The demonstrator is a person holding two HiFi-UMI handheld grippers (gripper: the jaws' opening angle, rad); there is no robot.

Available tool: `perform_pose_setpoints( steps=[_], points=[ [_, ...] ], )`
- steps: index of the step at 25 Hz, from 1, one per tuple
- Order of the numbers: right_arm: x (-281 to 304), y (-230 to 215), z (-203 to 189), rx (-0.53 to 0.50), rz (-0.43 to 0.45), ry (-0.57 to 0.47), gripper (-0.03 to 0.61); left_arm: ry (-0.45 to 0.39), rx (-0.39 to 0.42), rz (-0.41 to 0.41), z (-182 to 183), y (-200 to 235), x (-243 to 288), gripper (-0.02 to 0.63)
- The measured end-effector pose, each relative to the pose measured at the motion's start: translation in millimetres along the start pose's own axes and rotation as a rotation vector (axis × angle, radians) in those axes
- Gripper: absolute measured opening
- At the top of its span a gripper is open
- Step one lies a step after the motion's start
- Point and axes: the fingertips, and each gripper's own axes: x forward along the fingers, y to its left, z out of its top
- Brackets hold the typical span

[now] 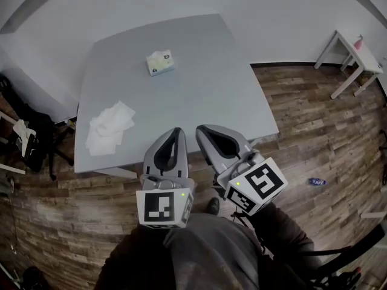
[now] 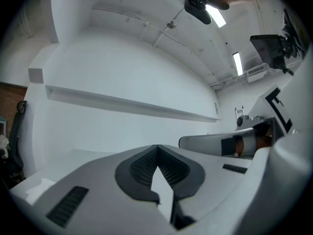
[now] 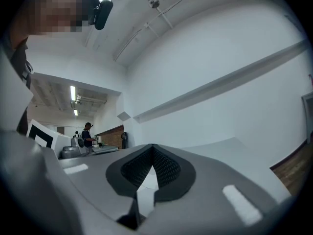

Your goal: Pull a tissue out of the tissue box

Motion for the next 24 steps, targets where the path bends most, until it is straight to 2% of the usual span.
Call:
perform_pose_setpoints(
  steps=[4,9,24],
  points=[
    [-16,4,11,-0.040,0.013,-0.024,0.002,-0.027,0.011,0.004,9,-16,-3,0.000],
    [-30,9,12,-0.037,0.020,-0.036,0.002,-0.014,0.028,-0.010,4,-32,-10,0.000],
    [-16,19,16,-0.051,0.044,-0.045,0.002,-0.019,0.050,0.002,9,-19,-15,0.000]
  ],
)
